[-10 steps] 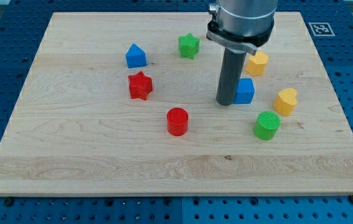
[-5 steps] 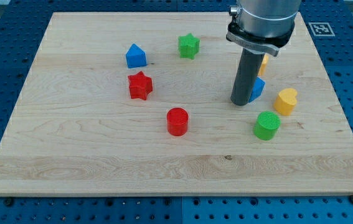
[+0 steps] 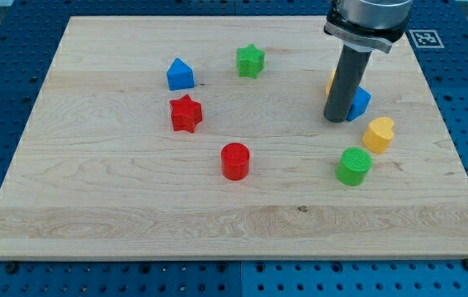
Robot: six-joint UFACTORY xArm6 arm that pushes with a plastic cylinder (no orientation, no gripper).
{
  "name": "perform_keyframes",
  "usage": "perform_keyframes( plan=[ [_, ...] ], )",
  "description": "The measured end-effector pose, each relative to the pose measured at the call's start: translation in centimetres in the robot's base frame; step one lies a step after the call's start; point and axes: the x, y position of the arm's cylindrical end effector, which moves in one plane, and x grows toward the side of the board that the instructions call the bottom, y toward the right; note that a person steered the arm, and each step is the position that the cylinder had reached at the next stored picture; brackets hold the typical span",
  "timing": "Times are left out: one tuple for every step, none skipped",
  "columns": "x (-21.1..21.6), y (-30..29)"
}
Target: Place the blue cube diagonal to the yellow hexagon
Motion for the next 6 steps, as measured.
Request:
perform_keyframes(
  plan=[
    [-0.7,0.0],
    [-1.8,-0.4],
    [-2.3,-0.4],
    [-2.6,-0.4],
    [-2.6,-0.4],
    [-3.1,-0.2]
  ],
)
